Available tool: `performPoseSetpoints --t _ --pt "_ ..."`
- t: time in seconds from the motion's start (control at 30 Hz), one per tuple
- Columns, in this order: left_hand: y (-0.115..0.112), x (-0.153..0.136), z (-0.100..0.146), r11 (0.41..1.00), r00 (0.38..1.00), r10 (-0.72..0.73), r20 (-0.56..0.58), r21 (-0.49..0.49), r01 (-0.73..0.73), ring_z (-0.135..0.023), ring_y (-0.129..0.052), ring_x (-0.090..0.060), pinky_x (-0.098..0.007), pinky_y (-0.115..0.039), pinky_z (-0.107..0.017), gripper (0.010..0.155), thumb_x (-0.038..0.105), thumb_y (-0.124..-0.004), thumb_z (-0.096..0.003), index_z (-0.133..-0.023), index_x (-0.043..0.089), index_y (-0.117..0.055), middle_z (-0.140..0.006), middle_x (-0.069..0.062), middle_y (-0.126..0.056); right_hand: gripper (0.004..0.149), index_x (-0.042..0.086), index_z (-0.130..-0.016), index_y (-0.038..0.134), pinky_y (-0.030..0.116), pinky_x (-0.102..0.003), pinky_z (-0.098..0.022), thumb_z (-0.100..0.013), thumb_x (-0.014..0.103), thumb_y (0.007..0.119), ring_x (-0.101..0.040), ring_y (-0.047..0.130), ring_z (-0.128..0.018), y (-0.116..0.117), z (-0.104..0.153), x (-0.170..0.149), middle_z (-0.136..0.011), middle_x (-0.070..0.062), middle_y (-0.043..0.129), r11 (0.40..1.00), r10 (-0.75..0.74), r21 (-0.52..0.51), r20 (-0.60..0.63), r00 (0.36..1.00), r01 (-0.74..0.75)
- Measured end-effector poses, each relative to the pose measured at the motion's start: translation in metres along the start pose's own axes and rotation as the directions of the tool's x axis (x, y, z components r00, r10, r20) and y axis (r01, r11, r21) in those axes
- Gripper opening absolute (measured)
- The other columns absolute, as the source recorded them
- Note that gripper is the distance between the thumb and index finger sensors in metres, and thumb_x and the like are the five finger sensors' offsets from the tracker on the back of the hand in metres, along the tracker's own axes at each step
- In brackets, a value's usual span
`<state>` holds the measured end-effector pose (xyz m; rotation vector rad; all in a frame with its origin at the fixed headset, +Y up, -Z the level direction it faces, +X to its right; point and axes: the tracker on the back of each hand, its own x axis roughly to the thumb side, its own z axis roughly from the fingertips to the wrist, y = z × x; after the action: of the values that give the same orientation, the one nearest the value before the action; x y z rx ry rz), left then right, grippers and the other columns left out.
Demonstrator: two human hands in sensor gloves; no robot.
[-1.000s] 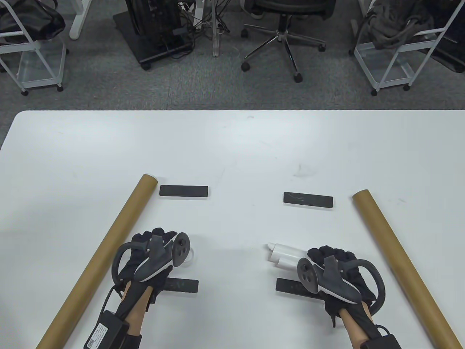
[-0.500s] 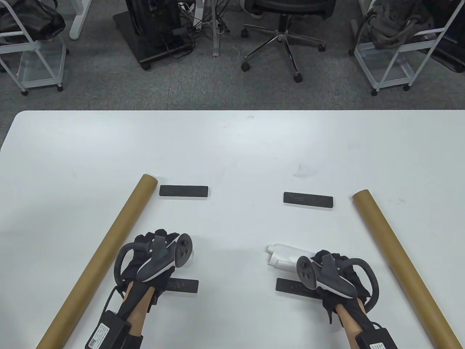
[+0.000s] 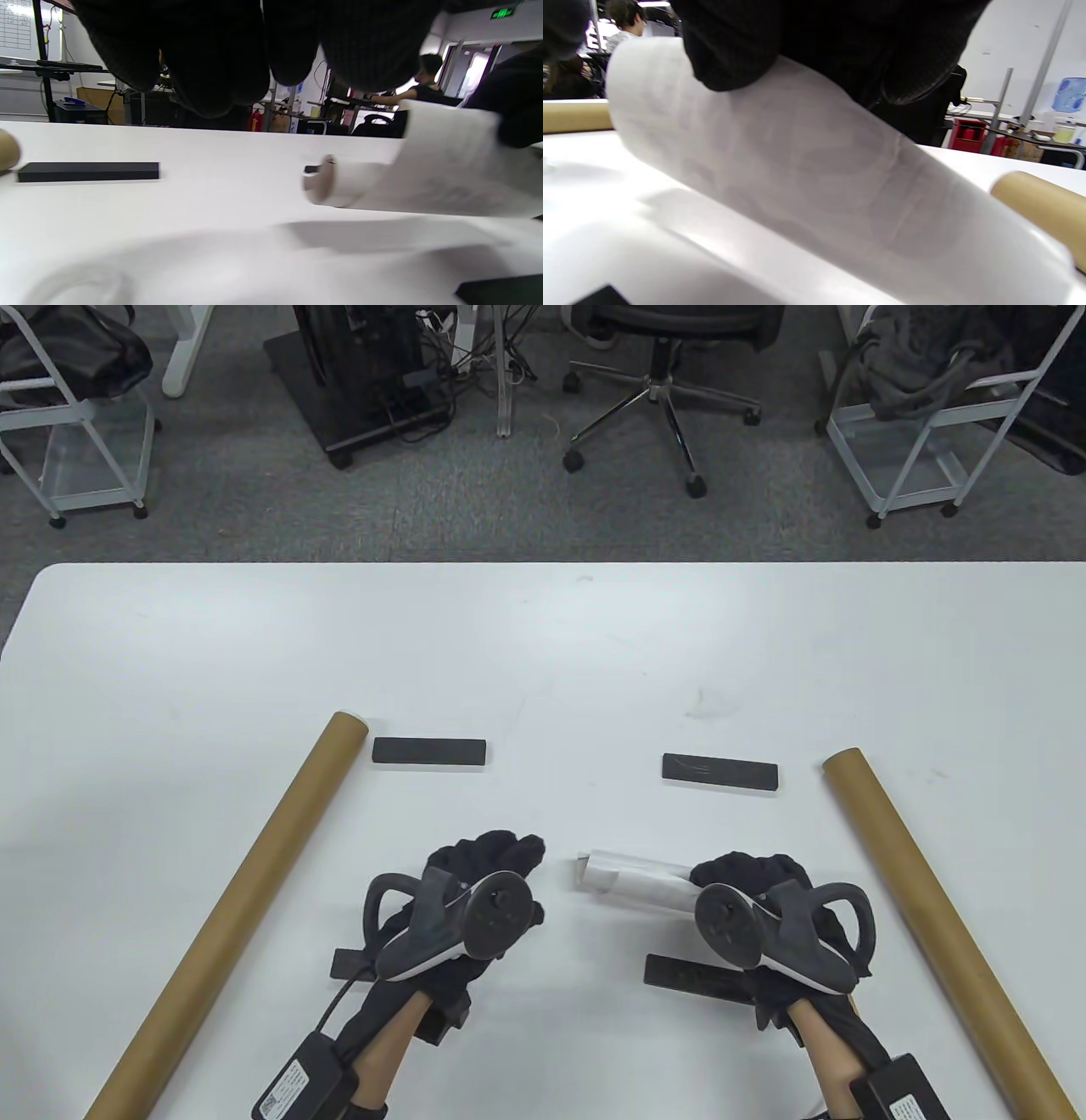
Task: Roll up posters and store in mailing tubes
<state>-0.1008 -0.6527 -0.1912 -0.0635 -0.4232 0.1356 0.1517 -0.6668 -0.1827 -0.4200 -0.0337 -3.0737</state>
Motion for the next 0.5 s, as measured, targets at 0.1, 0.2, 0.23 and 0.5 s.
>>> performPoseSetpoints --t 0.1,0.2,0.23,0.5 --pt "-0.002 0.016 -0.008 1.0 1.0 0.007 0.015 0.022 -0.008 -0.103 -0.081 -0.037 -0.058 -0.068 -0.078 0.079 0.05 -0.076 -0.0485 -0.118 0.024 -0.05 -0.121 -0.011 -0.066 0.037 0.027 -0.085 0.074 0.07 -0.061 -0.066 -0.048 0.03 0.074 -0.03 0.095 -0.074 -0.002 -0.006 0.014 -0.087 -0.004 0.089 1.0 0.009 -0.009 0.04 0.999 -0.009" --pt "-0.008 0.025 -0.015 0.999 0.999 -0.002 0.033 0.038 0.001 -0.104 -0.081 -0.037 -0.058 -0.069 -0.078 0.079 0.05 -0.077 -0.0475 -0.118 0.031 -0.046 -0.122 -0.01 -0.064 0.037 0.027 -0.086 0.074 0.07 -0.061 -0.067 -0.048 0.03 0.074 -0.029 0.095 -0.074 -0.004 -0.009 0.027 -0.086 -0.003 0.089 1.0 0.019 -0.02 0.074 0.997 -0.017" --pt "-0.011 0.027 -0.018 0.999 0.999 -0.008 0.042 0.037 0.006 -0.104 -0.082 -0.036 -0.057 -0.069 -0.078 0.079 0.05 -0.078 -0.0472 -0.117 0.033 -0.046 -0.122 -0.009 -0.065 0.037 0.027 -0.086 0.074 0.07 -0.061 -0.067 -0.048 0.031 0.074 -0.029 0.095 -0.073 -0.004 -0.011 0.03 -0.085 -0.003 0.089 1.0 0.013 -0.019 0.083 0.996 -0.011" --pt "-0.02 0.027 -0.02 0.991 0.997 -0.073 0.035 0.115 0.068 -0.07 -0.101 -0.013 -0.053 -0.074 -0.075 0.047 0.044 -0.078 -0.0478 -0.094 0.039 -0.079 -0.082 0.014 -0.096 0.038 0.027 -0.087 0.072 0.073 -0.059 -0.065 -0.049 0.031 0.073 -0.026 0.095 -0.068 0.002 -0.014 0.041 -0.082 -0.002 0.089 0.998 -0.027 -0.048 0.126 0.992 0.033"
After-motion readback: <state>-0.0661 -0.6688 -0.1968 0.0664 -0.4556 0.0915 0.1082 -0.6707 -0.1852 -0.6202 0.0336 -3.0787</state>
